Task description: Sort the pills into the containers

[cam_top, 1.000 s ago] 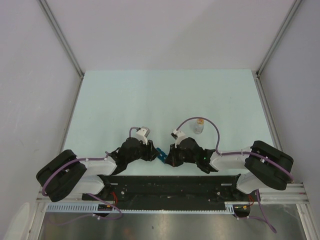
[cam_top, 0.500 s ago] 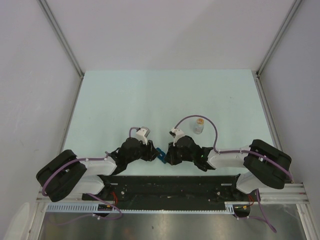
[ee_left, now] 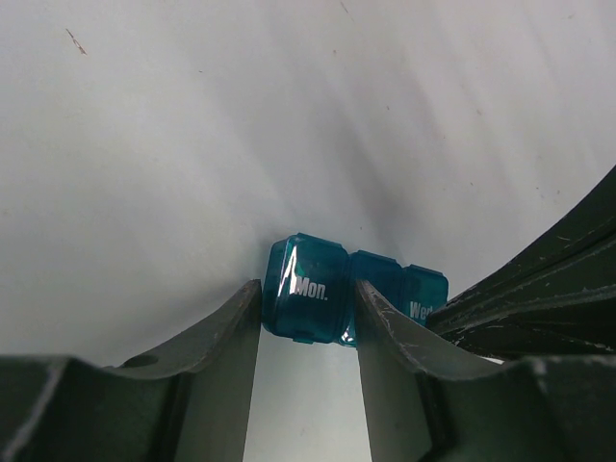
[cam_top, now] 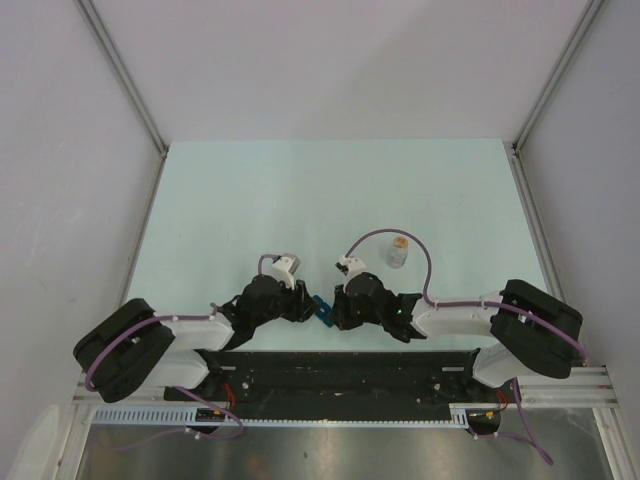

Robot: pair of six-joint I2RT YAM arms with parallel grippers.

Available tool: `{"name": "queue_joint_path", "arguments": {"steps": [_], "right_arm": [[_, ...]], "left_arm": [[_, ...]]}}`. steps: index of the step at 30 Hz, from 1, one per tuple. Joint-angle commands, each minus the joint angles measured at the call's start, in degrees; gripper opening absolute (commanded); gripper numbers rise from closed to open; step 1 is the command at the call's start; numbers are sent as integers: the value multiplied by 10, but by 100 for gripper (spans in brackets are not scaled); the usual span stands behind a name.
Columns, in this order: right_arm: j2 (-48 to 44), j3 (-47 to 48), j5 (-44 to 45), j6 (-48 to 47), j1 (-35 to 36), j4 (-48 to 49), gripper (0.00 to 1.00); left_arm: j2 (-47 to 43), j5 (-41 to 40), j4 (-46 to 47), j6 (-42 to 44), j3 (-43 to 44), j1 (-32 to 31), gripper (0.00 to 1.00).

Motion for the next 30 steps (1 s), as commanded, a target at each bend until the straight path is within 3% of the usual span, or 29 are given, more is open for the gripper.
{"name": "queue_joint_path", "arguments": {"steps": [1,13,21,30], "right_arm": [[21,15,52,-20,14,-116,0],[70,62,87,-25,30,-218,0],[110,63,112,-11,57,-218,0],[89,62,136,0,73,-237,0]], "left_arm": [[12,10,-15,0,-1,3,47],[10,11,-16,-1,-1,3,46],[9,13,-15,0,0,3,46],[8,14,-15,0,1,3,46]]}}
